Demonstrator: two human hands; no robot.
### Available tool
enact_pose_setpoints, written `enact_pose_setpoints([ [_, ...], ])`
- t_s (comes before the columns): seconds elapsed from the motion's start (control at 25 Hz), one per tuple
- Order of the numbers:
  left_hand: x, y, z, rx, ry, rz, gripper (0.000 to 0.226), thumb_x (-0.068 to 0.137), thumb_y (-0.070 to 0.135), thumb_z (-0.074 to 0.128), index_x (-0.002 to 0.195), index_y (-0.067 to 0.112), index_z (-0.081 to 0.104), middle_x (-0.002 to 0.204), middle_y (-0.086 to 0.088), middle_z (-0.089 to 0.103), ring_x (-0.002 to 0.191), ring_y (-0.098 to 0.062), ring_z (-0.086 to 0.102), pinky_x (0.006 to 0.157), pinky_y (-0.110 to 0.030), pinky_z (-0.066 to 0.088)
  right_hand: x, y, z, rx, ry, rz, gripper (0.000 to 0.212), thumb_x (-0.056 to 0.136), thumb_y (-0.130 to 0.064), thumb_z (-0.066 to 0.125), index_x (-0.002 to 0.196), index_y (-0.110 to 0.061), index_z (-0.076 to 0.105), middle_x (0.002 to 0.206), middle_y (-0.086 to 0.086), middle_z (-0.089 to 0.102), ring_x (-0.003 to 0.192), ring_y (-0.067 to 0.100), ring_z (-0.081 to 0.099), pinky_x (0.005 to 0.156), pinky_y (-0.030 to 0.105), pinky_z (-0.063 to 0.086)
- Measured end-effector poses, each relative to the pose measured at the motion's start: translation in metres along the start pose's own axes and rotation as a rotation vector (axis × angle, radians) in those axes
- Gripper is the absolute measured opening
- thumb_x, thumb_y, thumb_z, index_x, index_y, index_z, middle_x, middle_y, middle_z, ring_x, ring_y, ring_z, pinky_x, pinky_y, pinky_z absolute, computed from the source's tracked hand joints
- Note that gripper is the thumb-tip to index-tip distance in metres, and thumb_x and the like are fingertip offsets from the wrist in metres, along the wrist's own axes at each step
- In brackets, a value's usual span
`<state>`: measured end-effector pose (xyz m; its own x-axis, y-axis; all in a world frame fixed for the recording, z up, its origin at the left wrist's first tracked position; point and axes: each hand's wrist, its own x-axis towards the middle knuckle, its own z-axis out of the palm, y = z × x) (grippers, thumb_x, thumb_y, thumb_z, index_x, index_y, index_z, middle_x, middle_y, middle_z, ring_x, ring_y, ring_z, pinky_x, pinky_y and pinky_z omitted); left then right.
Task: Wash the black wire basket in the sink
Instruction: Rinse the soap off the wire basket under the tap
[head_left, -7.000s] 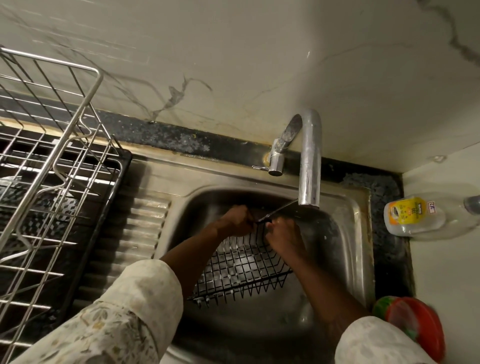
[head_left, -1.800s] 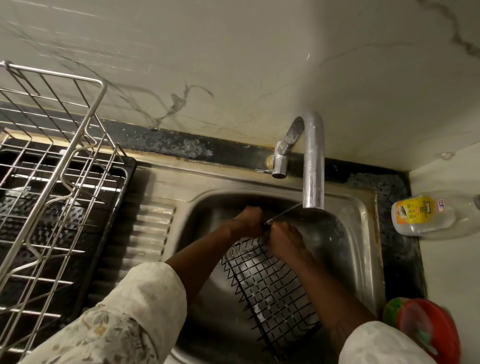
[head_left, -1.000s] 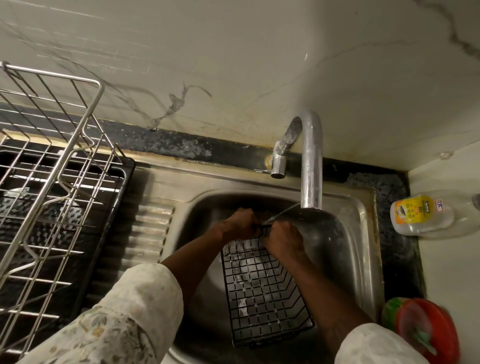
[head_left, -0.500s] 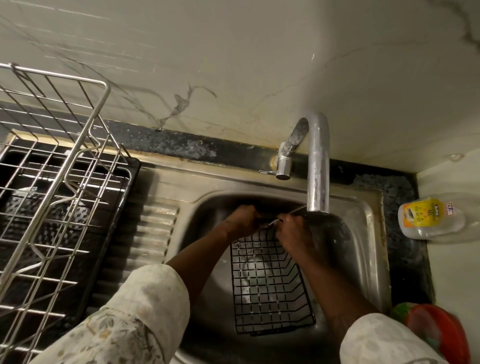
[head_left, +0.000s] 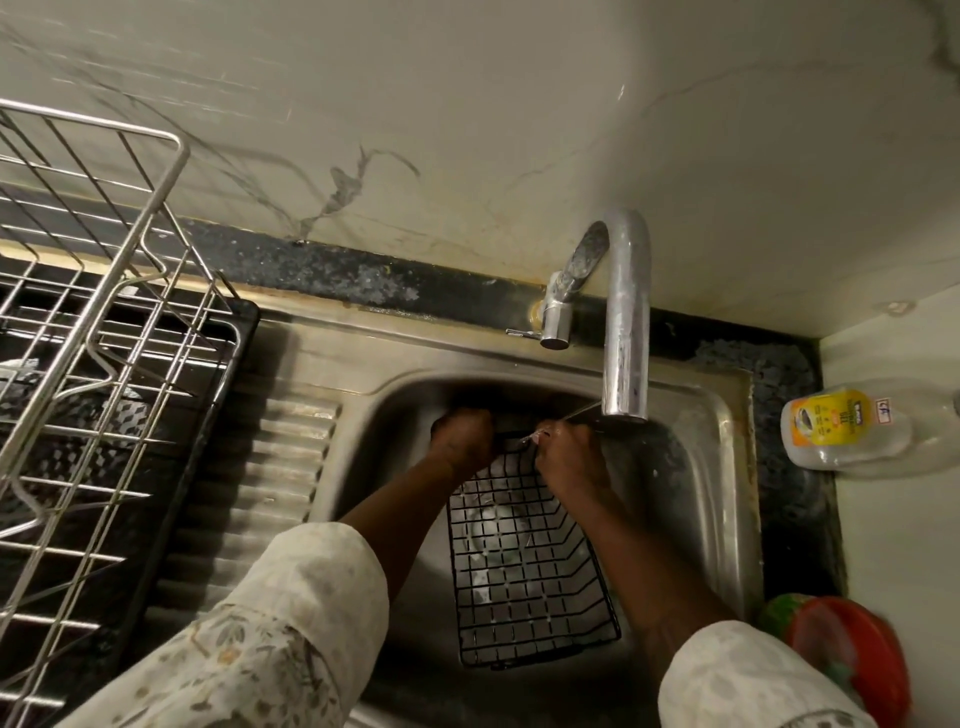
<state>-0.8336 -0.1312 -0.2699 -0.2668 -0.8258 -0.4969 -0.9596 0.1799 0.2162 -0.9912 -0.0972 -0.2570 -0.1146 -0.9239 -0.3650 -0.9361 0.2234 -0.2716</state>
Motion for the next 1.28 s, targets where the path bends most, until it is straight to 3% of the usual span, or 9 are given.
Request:
enact_pose_setpoints([
  [0.12,0.002,-0.007,-0.018,-0.272,-0.076,0.012,0.040,0.105,0.011,0.046,0.139,-0.010,0.047,0.142,-0.028,0.050,0.131,-0.039,0.049,0.059,-0.003,0.044,0.002,0.002,0.003,-0.003,-0.003,0.050,0.014,0.095,-0.026,0.063,0.106,-0.026,0.071,0.099,0.002,0.071,0.087,0.017,0.067,0.060,0.019,0.043],
  [0.16,0.005,-0.011,-0.019,-0.238,-0.098,0.027,0.040,0.104,0.011,0.048,0.138,-0.010,0.048,0.141,-0.028,0.050,0.130,-0.038,0.049,0.068,-0.005,0.047,0.002,0.002,0.003,-0.007,-0.011,0.047,0.014,0.094,-0.026,0.063,0.105,-0.025,0.071,0.099,0.002,0.072,0.088,0.018,0.067,0.062,0.020,0.044],
  [0.24,0.006,-0.020,-0.005,-0.235,-0.084,-0.018,0.036,0.098,0.018,0.060,0.127,-0.002,0.060,0.129,-0.022,0.060,0.120,-0.034,0.057,0.090,-0.024,0.048,0.002,0.000,0.003,-0.023,-0.011,0.040,0.015,0.093,-0.024,0.064,0.106,-0.024,0.071,0.100,0.003,0.072,0.090,0.021,0.068,0.065,0.022,0.047],
  [0.36,0.001,-0.018,0.002,-0.319,-0.065,-0.010,0.025,0.094,0.022,0.064,0.109,0.004,0.072,0.108,-0.016,0.071,0.104,-0.031,0.067,0.087,-0.035,0.052,0.001,0.002,0.002,-0.019,0.009,0.061,0.015,0.092,-0.024,0.065,0.106,-0.025,0.071,0.099,0.003,0.071,0.090,0.022,0.068,0.067,0.025,0.051],
  [0.68,0.000,0.005,0.006,-0.192,-0.003,0.032,0.041,0.087,0.033,0.074,0.120,0.010,0.063,0.122,-0.012,0.063,0.113,-0.030,0.060,0.093,-0.036,0.048,0.004,0.011,-0.002,-0.009,0.008,0.103,0.021,0.096,-0.023,0.064,0.116,-0.023,0.071,0.108,0.009,0.069,0.098,0.025,0.067,0.076,0.032,0.056],
  [0.8,0.005,0.002,-0.002,-0.256,-0.079,0.050,0.027,0.092,0.018,0.066,0.115,0.005,0.066,0.117,-0.013,0.068,0.109,-0.030,0.064,0.087,-0.032,0.050,0.009,0.014,-0.003,-0.029,-0.001,0.101,0.020,0.096,-0.024,0.064,0.115,-0.025,0.071,0.109,0.010,0.070,0.099,0.026,0.068,0.080,0.036,0.059],
  [0.96,0.007,-0.011,-0.007,-0.368,-0.072,0.043,0.032,0.097,0.021,0.061,0.126,0.007,0.061,0.111,-0.006,0.059,0.094,-0.017,0.058,0.085,-0.025,0.051,0.009,0.021,-0.008,-0.027,0.002,0.110,0.027,0.093,-0.018,0.068,0.120,-0.017,0.069,0.112,0.010,0.070,0.099,0.024,0.068,0.079,0.033,0.059],
  [1.12,-0.001,-0.010,-0.008,-0.489,-0.008,0.044,0.020,0.096,0.019,0.064,0.111,0.012,0.073,0.111,-0.007,0.070,0.105,-0.019,0.063,0.083,-0.020,0.042,0.007,0.023,-0.012,-0.054,-0.011,0.124,0.027,0.092,-0.018,0.068,0.119,-0.017,0.068,0.109,0.008,0.069,0.096,0.022,0.067,0.073,0.029,0.056],
  [1.28,-0.008,0.004,-0.002,-0.540,-0.031,0.058,0.020,0.097,0.018,0.060,0.107,0.013,0.076,0.105,-0.010,0.073,0.100,-0.023,0.068,0.083,-0.022,0.048,0.005,0.022,-0.021,-0.186,0.001,0.158,0.022,0.093,-0.026,0.066,0.113,-0.019,0.071,0.102,0.008,0.072,0.094,0.025,0.070,0.074,0.035,0.059],
])
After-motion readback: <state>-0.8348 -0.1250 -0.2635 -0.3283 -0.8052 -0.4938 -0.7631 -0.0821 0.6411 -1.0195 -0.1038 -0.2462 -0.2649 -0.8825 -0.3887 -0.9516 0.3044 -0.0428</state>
